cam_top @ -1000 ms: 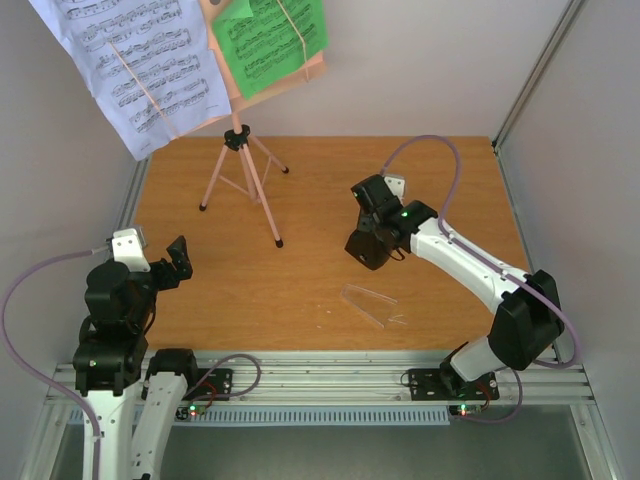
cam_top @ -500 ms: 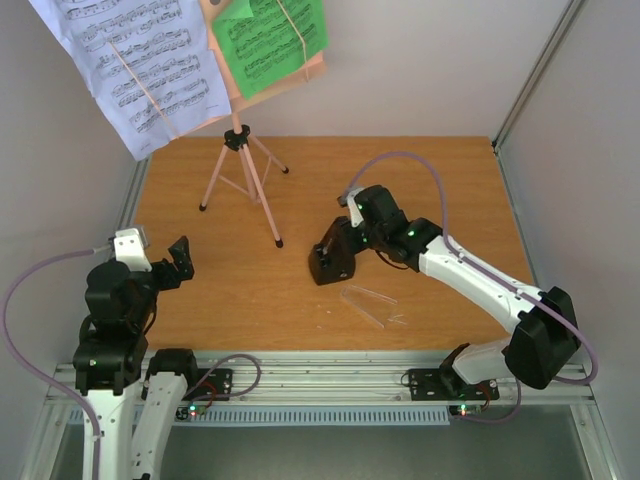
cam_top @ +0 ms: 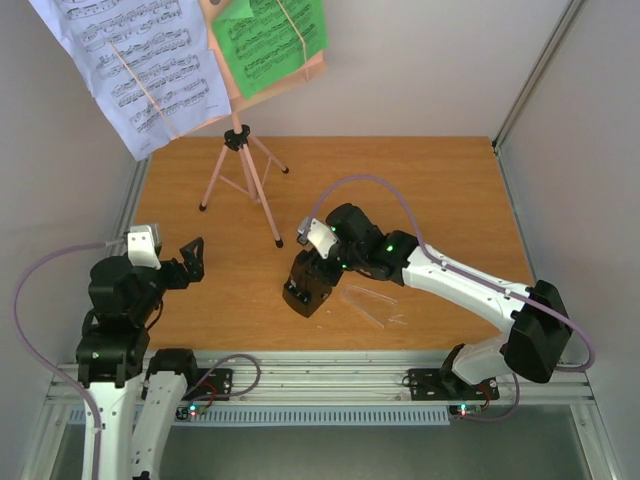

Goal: Pack up the instrument practice props

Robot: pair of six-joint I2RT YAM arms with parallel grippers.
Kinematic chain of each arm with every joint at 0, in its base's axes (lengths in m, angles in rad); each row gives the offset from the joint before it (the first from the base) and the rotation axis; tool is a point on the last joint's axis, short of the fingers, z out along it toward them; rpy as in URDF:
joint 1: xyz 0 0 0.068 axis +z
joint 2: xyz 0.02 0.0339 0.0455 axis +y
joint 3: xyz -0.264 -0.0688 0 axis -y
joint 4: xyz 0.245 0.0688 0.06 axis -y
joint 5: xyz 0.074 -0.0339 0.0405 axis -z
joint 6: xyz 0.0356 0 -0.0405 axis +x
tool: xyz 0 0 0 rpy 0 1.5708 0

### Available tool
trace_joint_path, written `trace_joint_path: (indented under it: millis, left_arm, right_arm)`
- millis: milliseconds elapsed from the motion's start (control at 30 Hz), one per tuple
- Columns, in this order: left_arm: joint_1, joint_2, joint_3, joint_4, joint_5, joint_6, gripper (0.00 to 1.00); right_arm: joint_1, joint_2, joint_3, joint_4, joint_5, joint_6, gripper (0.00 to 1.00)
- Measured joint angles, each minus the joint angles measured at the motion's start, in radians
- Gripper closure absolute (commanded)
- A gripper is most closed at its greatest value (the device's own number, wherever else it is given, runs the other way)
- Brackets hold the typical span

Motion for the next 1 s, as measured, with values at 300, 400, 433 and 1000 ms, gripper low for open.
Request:
trace_joint_path:
  millis: [300,400,433,1000]
  left_arm:
    - [0.0,0.011,-0.076,0.119,0.212,-0.143,0.01]
    - [0.0,0.013,-0.161,0.196,0.278,-0.237,0.02]
    - [-0.003,0.014,-0.186,0.215,0.295,-0.26,0.02]
    - [-0.283,0.519,-0.52,0.837,0.438,-0.457,0.19]
  right_arm:
    - [0.016,-0.104,-0.025,0.014,-0.027,0.002,0.17]
    - [0.017,-0.215,-0.066,0.037,-0.021,0.029,0.17]
    - [0.017,-0.254,-0.082,0.043,-0.009,0.045,0.17]
    - [-0.135,-0.352,-0.494,0.157,0.095,0.575,0.38]
